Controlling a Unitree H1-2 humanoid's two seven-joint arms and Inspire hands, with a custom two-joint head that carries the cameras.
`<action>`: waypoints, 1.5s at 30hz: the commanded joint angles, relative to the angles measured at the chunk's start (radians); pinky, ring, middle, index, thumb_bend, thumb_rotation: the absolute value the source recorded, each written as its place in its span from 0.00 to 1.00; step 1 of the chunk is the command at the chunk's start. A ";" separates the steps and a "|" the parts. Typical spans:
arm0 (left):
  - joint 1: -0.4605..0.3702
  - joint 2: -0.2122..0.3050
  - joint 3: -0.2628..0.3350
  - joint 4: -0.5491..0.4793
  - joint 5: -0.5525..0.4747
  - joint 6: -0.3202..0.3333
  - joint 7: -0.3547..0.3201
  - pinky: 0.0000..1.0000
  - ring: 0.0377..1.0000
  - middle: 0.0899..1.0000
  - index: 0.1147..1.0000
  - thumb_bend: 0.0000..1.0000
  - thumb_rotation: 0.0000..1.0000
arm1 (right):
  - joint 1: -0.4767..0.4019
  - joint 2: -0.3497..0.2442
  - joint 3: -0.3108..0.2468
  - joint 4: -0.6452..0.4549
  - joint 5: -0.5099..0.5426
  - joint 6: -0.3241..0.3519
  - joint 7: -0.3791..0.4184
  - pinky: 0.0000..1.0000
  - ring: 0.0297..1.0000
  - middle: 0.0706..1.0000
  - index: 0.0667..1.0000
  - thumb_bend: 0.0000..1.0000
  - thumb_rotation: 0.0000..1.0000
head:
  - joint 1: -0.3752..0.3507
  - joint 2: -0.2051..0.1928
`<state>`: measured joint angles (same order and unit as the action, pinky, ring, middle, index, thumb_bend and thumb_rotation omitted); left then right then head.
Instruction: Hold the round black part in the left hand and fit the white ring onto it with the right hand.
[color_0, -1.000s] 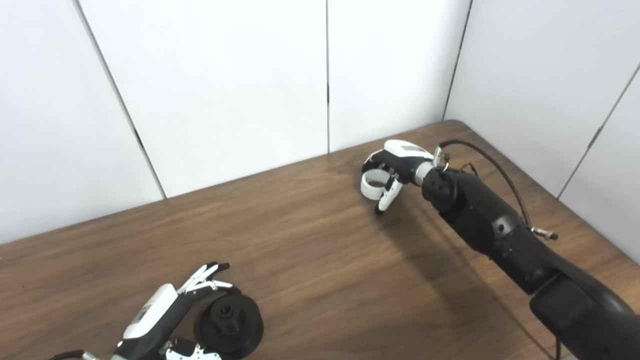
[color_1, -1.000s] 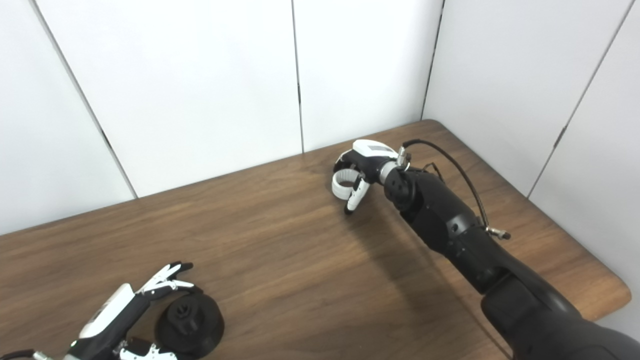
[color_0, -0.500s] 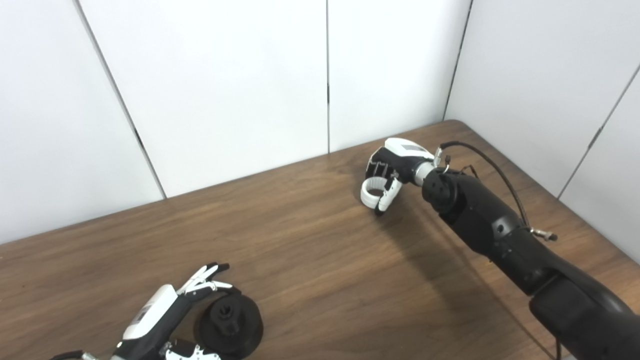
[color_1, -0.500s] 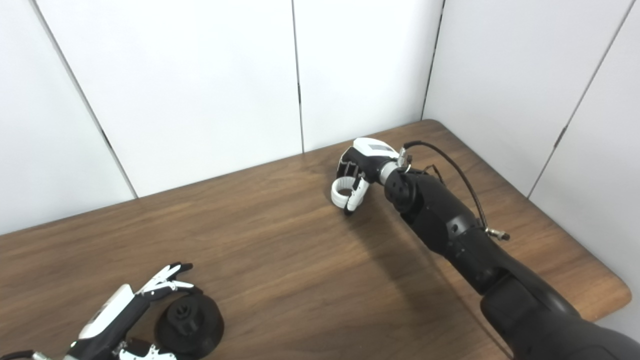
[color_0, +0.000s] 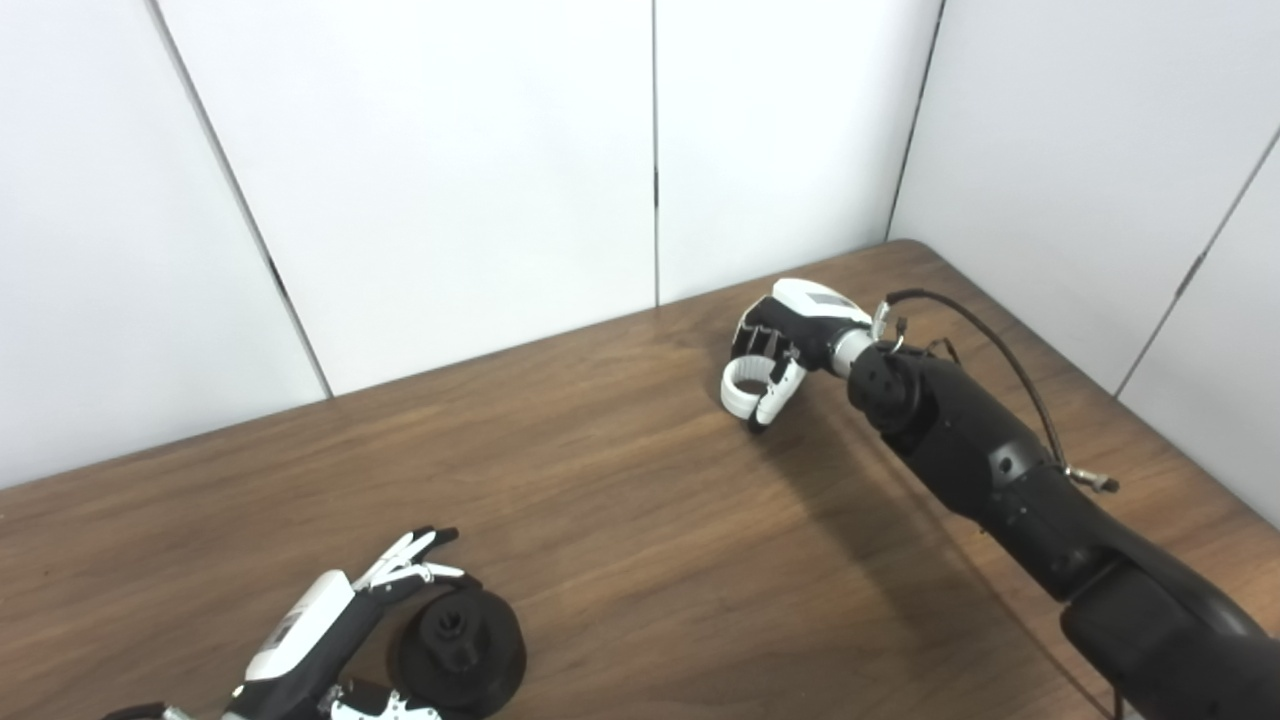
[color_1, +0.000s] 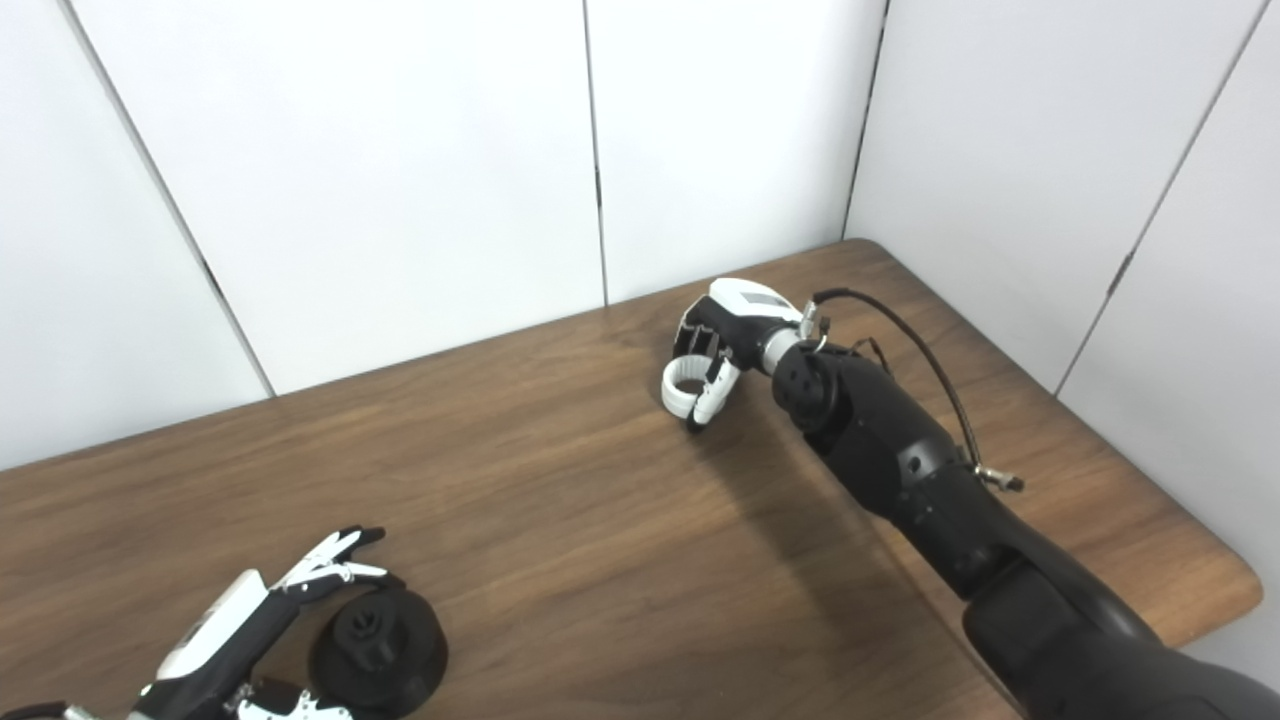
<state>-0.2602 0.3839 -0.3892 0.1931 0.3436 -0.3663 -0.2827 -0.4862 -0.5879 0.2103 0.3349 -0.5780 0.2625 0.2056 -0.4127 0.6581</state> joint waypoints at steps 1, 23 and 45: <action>0.029 0.028 -0.018 0.021 0.045 0.066 -0.055 0.90 1.00 0.96 0.42 0.52 0.07 | -0.014 -0.008 -0.010 -0.027 0.002 -0.027 -0.018 0.41 0.41 0.46 0.46 0.52 0.00 | 0.004 0.001; 0.022 -0.014 -0.032 -0.006 0.086 0.125 -0.043 0.93 1.00 0.97 0.42 0.52 0.07 | 0.012 -0.034 -0.029 -0.202 0.069 -0.040 0.054 0.41 0.41 0.45 0.47 0.52 0.00 | 0.227 0.046; 0.009 -0.055 -0.037 0.004 0.126 0.149 -0.016 0.93 1.00 0.96 0.42 0.52 0.07 | 0.030 -0.031 -0.015 -0.450 0.087 -0.059 0.174 0.41 0.41 0.44 0.47 0.52 0.00 | 0.356 0.089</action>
<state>-0.2606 0.3212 -0.3969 0.1603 0.4115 -0.2774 -0.2638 -0.4179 -0.6004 0.2071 -0.0723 -0.4955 0.2320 0.3767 -0.0629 0.7440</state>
